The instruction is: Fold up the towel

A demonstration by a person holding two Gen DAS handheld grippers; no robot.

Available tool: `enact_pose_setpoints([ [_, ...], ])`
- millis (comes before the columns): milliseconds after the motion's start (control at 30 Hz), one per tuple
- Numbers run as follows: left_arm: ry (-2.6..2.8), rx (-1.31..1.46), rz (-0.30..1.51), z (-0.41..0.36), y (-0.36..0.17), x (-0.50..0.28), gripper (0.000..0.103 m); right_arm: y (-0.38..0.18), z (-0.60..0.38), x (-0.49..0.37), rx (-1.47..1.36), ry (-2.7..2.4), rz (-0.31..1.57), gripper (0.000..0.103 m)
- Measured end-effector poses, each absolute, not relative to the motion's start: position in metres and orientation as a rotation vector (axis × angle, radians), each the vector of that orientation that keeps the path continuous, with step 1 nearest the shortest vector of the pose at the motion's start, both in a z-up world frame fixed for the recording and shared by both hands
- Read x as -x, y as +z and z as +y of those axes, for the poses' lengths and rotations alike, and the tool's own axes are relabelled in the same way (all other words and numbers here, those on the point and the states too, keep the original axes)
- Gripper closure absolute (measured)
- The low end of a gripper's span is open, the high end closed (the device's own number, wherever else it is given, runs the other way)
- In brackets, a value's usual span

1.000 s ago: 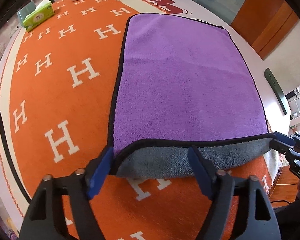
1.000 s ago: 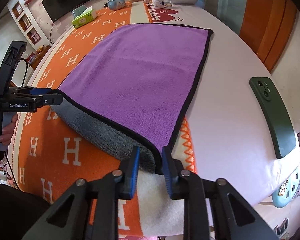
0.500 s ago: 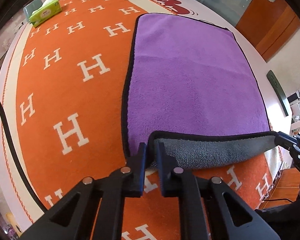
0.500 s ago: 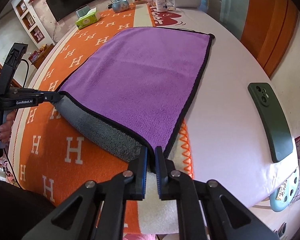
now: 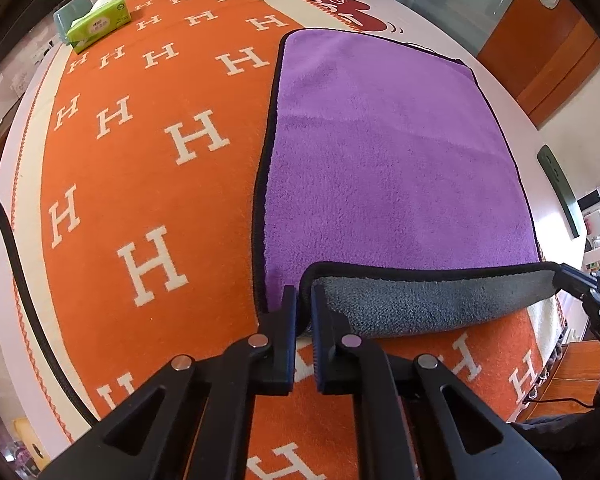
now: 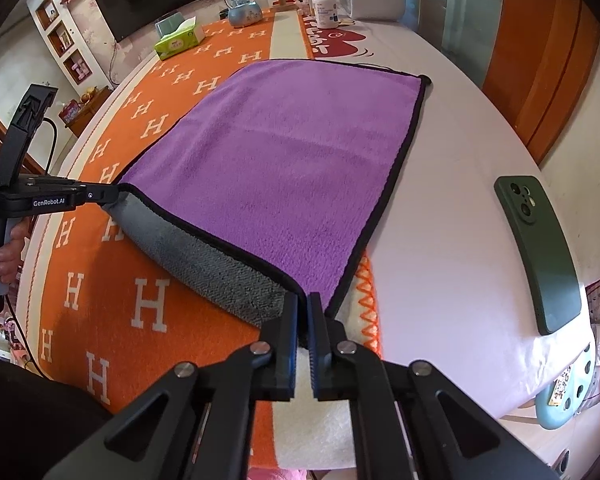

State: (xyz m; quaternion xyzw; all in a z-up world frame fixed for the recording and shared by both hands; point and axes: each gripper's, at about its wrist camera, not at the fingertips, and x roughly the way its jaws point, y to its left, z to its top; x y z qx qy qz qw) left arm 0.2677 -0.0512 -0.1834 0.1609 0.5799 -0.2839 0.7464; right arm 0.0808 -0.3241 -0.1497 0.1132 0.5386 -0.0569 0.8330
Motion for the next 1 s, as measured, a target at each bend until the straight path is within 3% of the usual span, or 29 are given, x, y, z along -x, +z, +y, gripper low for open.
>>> enact_pose_setpoints([
  [500, -0.616, -0.385, 1.193, -0.071, -0.115, -0.276, 0.1, -0.092, -0.349, -0.107, -0.183, -0.141, 1.017, 0.099],
  [1000, -0.588, -0.39, 0.941, -0.117, -0.041, -0.327, 0.1, -0.038, -0.396, -0.156, -0.085, -0.239, 0.806, 0.099],
])
